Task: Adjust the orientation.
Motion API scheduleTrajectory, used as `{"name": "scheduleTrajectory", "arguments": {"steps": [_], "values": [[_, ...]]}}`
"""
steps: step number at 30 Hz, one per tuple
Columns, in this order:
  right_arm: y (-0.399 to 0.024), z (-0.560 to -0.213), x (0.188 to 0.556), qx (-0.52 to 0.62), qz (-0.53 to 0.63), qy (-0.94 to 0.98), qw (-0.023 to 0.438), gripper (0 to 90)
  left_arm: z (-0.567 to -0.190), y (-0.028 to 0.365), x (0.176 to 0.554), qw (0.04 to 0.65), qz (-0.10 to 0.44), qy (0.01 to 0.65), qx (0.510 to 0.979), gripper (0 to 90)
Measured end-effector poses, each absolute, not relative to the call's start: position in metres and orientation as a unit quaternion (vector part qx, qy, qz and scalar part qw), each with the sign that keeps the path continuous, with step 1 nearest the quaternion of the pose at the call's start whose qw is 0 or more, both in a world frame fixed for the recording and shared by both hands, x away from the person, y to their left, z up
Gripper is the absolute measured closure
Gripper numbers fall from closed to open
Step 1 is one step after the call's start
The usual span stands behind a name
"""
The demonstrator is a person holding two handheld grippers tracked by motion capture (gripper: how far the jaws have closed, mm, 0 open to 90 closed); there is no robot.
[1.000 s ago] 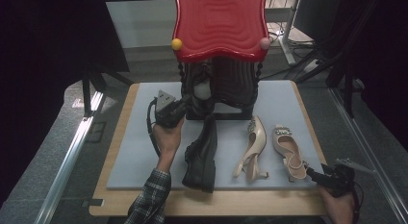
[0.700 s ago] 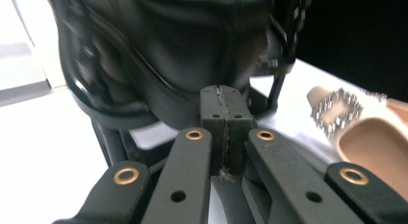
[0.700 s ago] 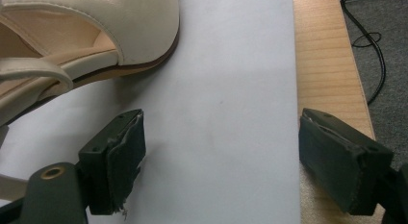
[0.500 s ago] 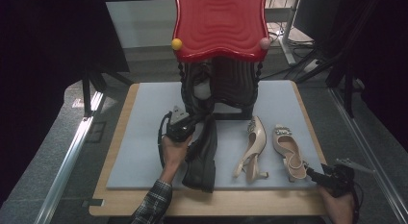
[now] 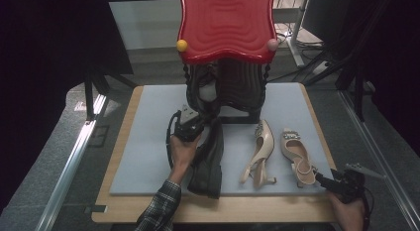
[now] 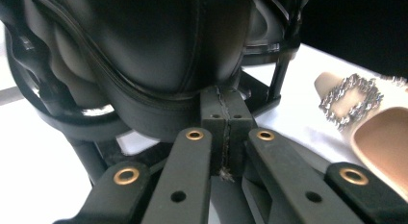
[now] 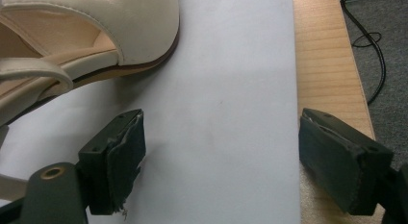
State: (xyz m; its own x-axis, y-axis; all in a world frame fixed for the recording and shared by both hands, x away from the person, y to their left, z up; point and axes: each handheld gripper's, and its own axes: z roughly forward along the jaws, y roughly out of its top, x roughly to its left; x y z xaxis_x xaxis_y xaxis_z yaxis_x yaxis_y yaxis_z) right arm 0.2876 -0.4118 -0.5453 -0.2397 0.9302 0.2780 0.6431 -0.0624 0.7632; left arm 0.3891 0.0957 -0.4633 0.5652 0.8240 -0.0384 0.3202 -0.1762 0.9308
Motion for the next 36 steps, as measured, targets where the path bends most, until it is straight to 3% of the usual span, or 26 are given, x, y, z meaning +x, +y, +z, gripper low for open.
{"name": "scheduleTrajectory", "arguments": {"steps": [36], "values": [[-0.412,-0.545,0.288,0.593,0.426,0.662,0.169,17.3,-0.456,0.091,0.437,0.469,0.285,0.426,0.719,90.0]]}}
